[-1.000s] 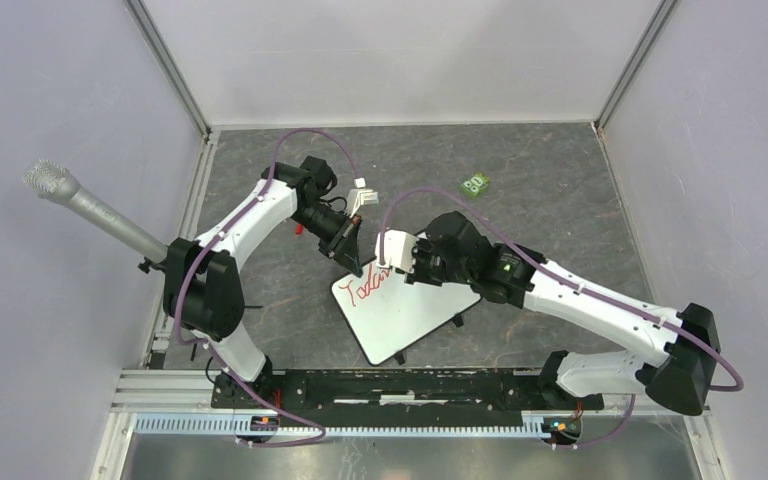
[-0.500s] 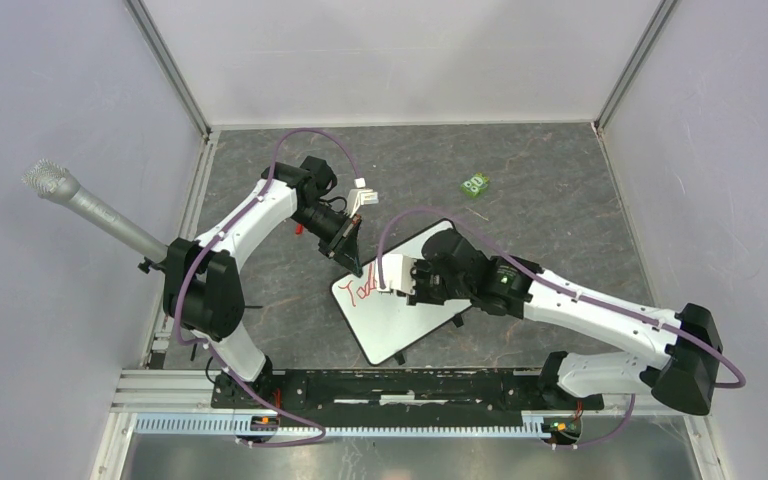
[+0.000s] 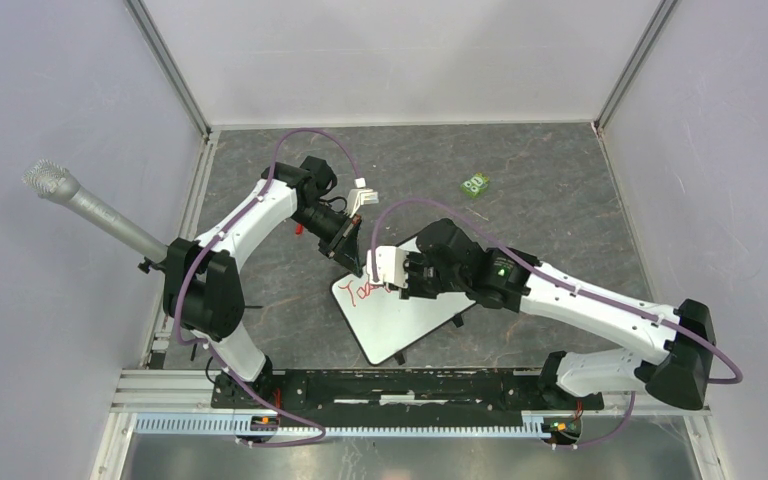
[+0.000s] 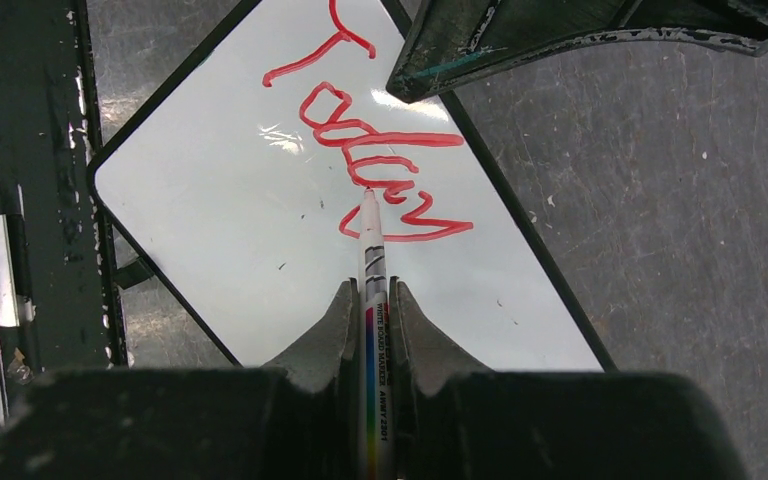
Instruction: Write a sentence on the whiteboard
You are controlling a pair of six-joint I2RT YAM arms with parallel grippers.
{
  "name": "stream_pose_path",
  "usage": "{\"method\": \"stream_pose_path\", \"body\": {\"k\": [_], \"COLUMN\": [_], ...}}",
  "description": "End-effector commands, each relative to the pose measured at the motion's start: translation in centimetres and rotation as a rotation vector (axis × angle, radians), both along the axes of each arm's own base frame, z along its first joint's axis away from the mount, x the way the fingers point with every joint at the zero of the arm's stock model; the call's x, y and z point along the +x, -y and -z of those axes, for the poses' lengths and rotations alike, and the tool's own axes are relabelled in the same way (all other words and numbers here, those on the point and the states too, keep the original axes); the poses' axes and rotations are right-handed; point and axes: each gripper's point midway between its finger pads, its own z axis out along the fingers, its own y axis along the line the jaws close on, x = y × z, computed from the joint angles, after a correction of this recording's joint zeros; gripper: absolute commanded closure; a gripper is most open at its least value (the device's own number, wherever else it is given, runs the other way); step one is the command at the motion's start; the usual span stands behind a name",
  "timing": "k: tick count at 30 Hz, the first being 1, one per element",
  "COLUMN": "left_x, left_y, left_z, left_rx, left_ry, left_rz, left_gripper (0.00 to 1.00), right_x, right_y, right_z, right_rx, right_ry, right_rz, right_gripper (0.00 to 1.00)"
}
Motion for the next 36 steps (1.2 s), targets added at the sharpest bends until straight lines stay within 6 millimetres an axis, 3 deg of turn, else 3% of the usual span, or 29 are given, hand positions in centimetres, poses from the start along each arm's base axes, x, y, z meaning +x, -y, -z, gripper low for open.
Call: {"method": "stream_pose_path", "body": {"k": [1, 14, 27, 36], "left_x": [0.0, 1.6, 0.5, 0.3], "left_y": [0.0, 0.1, -0.3, -0.1], "left_z": [-0.3, 0.2, -0.9, -0.9], "left_rx": [0.019, 0.091, 0.084, 0.065], "left_ry": [0.055, 0.123, 0.112, 0.107], "left_rz": [0.046, 0.076, 0.092, 0.1], "left_gripper": [0.98, 0.97, 0.73, 0.8], "right_x": [-0.6, -0.3, 1.1, 2.4], "right_y": [0.3, 2.9, 4.5, 5.0], "right_z": [-2.3, -1.8, -1.8, -1.5], "right_rx": [0.062, 0.072, 0.132, 0.135], "right_ry": [0.016, -0.014, -0.062, -0.032], "right_rz": [-0.011, 0.027, 0.098, 0.153], "right_gripper": [1.0, 1.0, 1.0, 1.0]}}
